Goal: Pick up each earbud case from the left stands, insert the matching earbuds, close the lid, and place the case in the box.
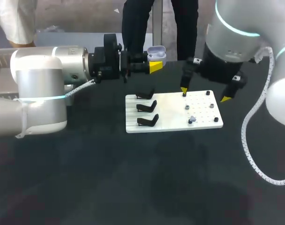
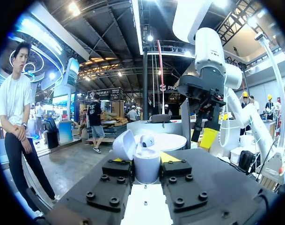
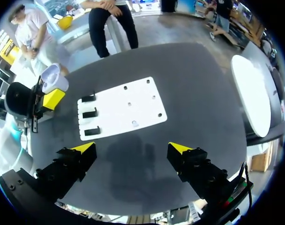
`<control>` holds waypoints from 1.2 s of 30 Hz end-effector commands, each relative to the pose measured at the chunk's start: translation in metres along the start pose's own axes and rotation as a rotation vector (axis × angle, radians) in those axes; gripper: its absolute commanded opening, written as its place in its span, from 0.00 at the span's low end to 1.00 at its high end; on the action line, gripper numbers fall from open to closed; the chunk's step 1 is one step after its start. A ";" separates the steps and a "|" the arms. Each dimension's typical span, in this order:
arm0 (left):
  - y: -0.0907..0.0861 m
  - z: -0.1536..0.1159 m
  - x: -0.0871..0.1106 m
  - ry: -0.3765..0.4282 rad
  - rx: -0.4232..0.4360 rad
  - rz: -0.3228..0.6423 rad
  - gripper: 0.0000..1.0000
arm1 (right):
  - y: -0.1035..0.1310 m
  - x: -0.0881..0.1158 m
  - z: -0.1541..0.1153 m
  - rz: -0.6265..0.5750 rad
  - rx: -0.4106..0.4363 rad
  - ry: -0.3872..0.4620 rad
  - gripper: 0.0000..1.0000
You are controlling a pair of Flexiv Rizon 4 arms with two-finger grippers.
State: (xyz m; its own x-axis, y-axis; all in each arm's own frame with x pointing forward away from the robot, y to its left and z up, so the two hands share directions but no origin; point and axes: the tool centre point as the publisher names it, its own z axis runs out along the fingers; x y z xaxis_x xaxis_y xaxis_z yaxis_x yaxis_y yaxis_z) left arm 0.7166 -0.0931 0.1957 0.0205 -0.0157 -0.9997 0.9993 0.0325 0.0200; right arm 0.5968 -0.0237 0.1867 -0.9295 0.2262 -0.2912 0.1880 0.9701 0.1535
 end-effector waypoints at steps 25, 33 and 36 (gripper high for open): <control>-0.002 0.000 0.001 -0.004 -0.007 0.005 0.00 | -0.013 0.006 0.094 0.068 -0.084 0.118 1.00; -0.002 0.000 0.001 -0.004 -0.007 0.005 0.00 | -0.013 0.012 0.131 0.069 -0.102 0.049 1.00; -0.002 0.000 0.001 -0.004 -0.007 0.005 0.00 | -0.013 0.009 0.140 0.080 -0.113 0.029 1.00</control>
State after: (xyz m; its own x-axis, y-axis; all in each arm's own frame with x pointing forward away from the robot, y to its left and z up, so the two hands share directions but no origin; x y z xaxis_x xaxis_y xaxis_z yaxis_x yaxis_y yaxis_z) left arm 0.7166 -0.0931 0.1957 0.0205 -0.0157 -0.9997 0.9993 0.0325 0.0200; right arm 0.6300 -0.0236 0.0673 -0.9359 0.2878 -0.2034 0.2280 0.9346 0.2730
